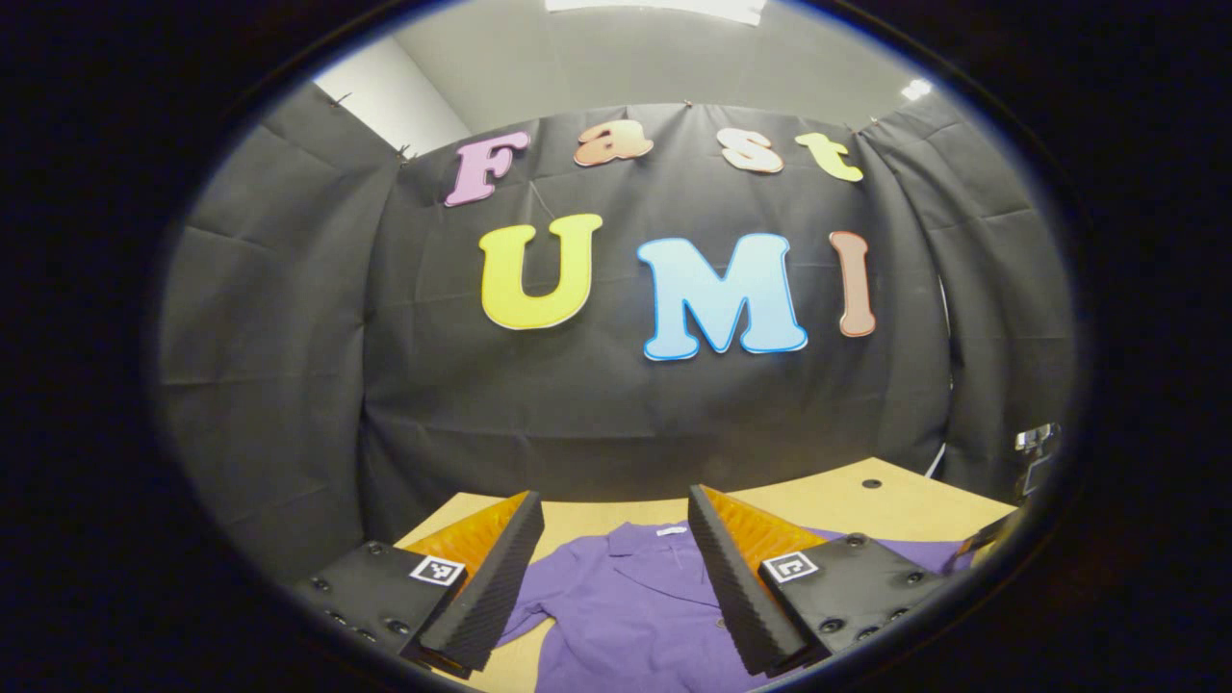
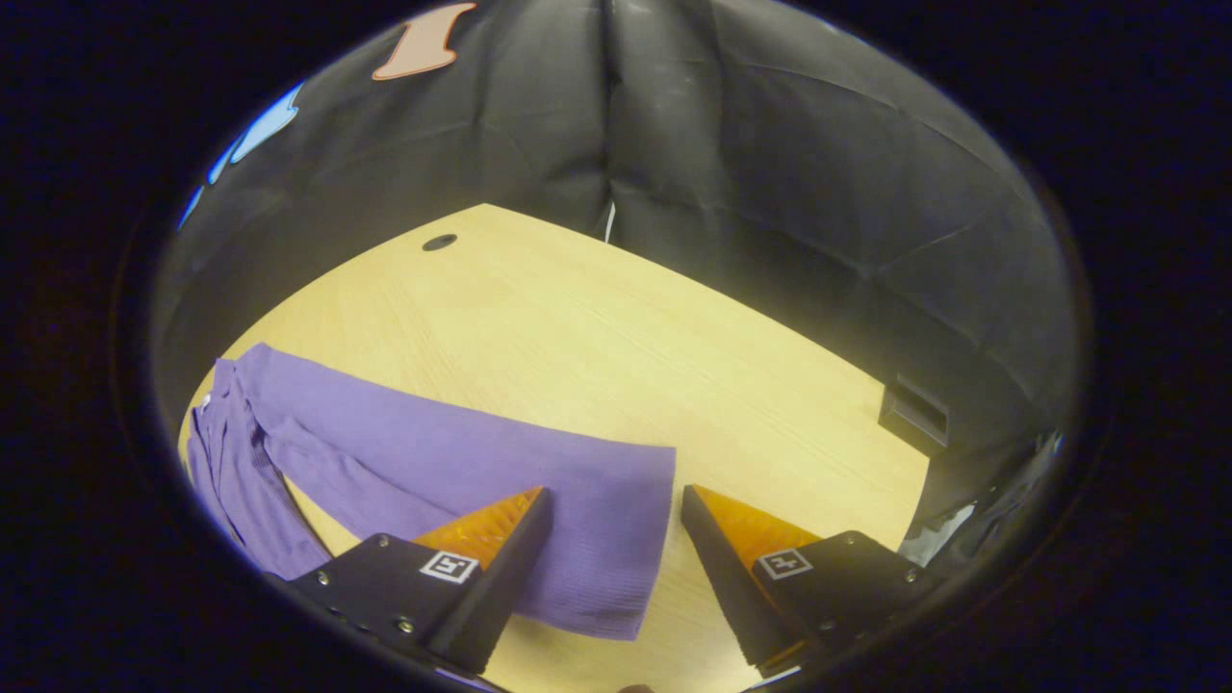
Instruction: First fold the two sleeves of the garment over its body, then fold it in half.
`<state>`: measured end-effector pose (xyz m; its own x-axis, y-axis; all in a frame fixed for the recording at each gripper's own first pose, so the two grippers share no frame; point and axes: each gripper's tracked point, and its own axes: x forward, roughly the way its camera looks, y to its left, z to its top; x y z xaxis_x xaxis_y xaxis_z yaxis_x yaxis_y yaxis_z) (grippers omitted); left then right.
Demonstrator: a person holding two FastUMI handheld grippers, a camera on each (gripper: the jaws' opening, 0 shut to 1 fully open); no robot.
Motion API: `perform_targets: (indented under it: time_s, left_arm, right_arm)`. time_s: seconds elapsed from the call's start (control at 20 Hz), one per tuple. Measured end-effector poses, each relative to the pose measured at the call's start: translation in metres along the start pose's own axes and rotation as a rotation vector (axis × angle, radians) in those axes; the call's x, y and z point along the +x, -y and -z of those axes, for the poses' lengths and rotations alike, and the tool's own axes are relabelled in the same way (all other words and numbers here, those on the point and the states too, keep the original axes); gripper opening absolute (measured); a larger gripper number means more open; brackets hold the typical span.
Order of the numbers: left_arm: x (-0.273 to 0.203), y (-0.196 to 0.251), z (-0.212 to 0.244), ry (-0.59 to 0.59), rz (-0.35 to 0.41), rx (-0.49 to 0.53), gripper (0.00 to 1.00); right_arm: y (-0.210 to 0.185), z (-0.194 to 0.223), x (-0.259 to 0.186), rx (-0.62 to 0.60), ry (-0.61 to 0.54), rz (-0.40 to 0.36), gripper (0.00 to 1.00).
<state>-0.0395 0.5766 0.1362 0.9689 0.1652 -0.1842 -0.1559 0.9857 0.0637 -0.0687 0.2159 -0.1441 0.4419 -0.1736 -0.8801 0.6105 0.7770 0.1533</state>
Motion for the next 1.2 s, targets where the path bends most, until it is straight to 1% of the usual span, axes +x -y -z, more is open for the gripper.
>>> perform_targets:
  time_s: [0.05, 0.1, 0.15, 0.2, 0.3, 0.35, 0.45, 0.5, 0.55, 0.65, 0.7, 0.75, 0.8, 0.85, 0.95, 1.05, 1.2]
  left_arm:
    - [-0.002, -0.002, 0.002, -0.002, -0.004, -0.007, 0.94]
    - [-0.002, -0.003, 0.002, -0.003, -0.005, -0.014, 0.94]
    - [-0.003, -0.003, 0.004, -0.005, -0.007, -0.021, 0.94]
    - [-0.003, -0.005, 0.006, -0.007, -0.009, -0.027, 0.95]
    - [-0.004, -0.007, 0.01, -0.012, -0.01, -0.035, 0.95]
    - [-0.004, -0.008, 0.012, -0.014, -0.011, -0.035, 0.95]
    - [-0.004, -0.011, 0.011, -0.009, -0.013, -0.027, 0.94]
    - [-0.006, -0.012, 0.011, -0.007, -0.014, -0.023, 0.94]
    - [-0.006, -0.013, 0.012, -0.005, -0.013, -0.022, 0.94]
    - [-0.009, -0.017, 0.012, -0.003, -0.015, -0.023, 0.95]
    - [-0.009, -0.02, 0.013, -0.004, -0.018, -0.024, 0.95]
    - [-0.01, -0.021, 0.014, -0.004, -0.02, -0.025, 0.95]
    - [-0.01, -0.022, 0.014, -0.004, -0.019, -0.025, 0.95]
    - [-0.011, -0.023, 0.013, -0.004, -0.02, -0.022, 0.95]
    - [-0.011, -0.027, 0.013, -0.001, -0.022, -0.02, 0.95]
    - [-0.011, -0.031, 0.014, -0.001, -0.024, -0.024, 0.95]
    - [-0.011, -0.031, 0.016, -0.005, -0.02, -0.034, 0.95]
  right_arm:
    - [-0.001, 0.006, 0.002, 0.013, -0.025, -0.012, 0.91]
    - [-0.001, 0.005, 0.0, 0.026, -0.011, -0.015, 0.92]
    - [-0.001, 0.006, 0.0, 0.018, -0.027, -0.02, 0.94]
    - [-0.003, 0.004, 0.001, -0.001, -0.02, -0.029, 0.94]
    - [-0.01, 0.003, 0.0, -0.019, -0.021, -0.043, 0.78]
    - [-0.014, 0.003, 0.002, -0.01, -0.028, -0.054, 0.76]
    - [-0.013, 0.002, 0.001, 0.015, -0.034, -0.051, 0.42]
    - [-0.013, 0.002, 0.001, 0.002, -0.032, -0.056, 0.42]
    - [-0.013, -0.001, 0.002, 0.021, -0.033, -0.058, 0.39]
    - [-0.016, 0.0, 0.0, 0.063, -0.054, -0.062, 0.08]
    - [-0.019, 0.0, 0.001, 0.09, -0.071, -0.068, 0.08]
    - [-0.02, -0.004, -0.003, 0.106, -0.07, -0.08, 0.02]
    - [-0.02, -0.011, -0.003, 0.114, -0.067, -0.095, 0.02]
    - [-0.024, -0.019, -0.008, 0.117, -0.053, -0.127, 0.01]
    - [-0.044, -0.049, -0.022, 0.111, 0.014, -0.203, 0.01]
    - [-0.062, -0.078, -0.046, 0.069, 0.09, -0.255, 0.01]
    - [-0.096, -0.112, -0.079, -0.013, 0.192, -0.327, 0.01]
